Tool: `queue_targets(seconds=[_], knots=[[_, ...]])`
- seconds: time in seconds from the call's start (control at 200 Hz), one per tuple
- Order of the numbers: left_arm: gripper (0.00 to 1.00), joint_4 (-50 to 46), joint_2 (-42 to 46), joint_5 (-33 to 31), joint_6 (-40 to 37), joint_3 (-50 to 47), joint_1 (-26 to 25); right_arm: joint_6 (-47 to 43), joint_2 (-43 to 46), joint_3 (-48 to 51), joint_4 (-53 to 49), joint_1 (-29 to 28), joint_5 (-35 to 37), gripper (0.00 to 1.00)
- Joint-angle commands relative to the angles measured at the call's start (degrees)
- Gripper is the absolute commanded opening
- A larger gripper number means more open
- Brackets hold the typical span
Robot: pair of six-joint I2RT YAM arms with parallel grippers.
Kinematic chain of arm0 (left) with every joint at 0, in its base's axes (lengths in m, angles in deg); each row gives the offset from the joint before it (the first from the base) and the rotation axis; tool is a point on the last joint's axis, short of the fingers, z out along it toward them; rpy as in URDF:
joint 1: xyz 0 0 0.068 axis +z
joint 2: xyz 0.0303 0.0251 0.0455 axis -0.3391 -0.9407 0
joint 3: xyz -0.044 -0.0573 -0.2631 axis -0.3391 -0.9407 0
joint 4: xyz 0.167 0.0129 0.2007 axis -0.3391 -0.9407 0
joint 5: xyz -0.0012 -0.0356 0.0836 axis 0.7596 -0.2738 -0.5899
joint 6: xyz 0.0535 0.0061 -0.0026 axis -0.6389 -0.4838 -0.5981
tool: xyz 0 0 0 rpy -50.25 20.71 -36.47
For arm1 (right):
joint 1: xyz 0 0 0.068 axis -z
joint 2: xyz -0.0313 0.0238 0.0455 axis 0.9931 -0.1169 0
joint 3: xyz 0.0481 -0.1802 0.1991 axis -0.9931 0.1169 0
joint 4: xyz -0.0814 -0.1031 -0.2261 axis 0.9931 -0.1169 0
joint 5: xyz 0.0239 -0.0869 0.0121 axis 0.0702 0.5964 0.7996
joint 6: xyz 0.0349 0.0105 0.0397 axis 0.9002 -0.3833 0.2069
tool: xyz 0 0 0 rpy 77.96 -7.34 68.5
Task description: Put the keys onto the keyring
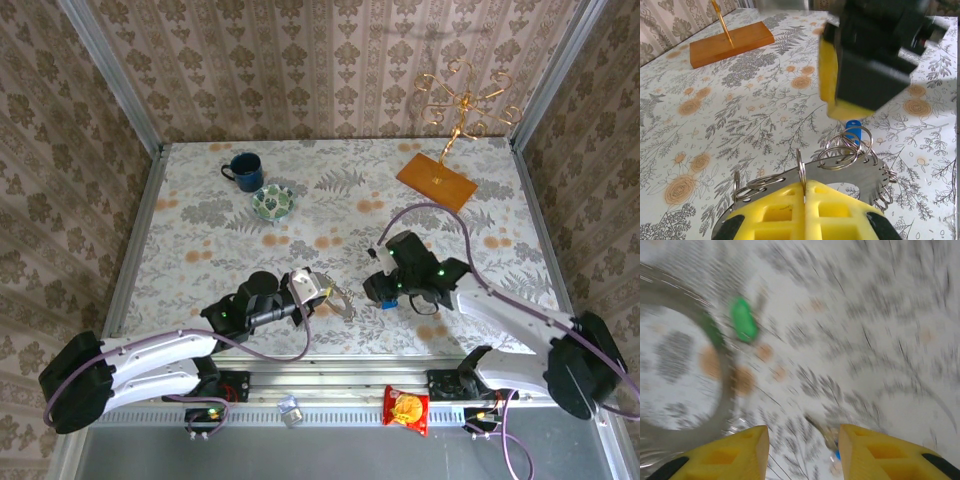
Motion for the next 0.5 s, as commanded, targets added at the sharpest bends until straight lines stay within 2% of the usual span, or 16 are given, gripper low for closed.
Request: queue_targets(seconds=[0.0, 0.115, 0.28, 0.495], knots=[[0.00, 2.30, 1.07, 0.59, -1.22, -0.98, -0.27, -14.58, 3.64, -1.56, 10.61, 0.20, -9.27, 0.40], [0.00, 2.65, 1.16, 0.58, -1.30, -1.19, -0.33, -30.35, 3.02, -2.50, 11.36, 0.17, -18.82, 0.41], [0.00, 3.24, 1.33, 0.58, -1.46, -1.58, -0.31, -45.09, -0.52, -6.31, 6.94, 0.19, -26.64, 0.40], [0.00, 3.86, 1.91, 0.90, -1.96, -2.03, -0.27, -52.25, -5.31, -9.83, 2.99, 0.17, -30.21, 0.38]])
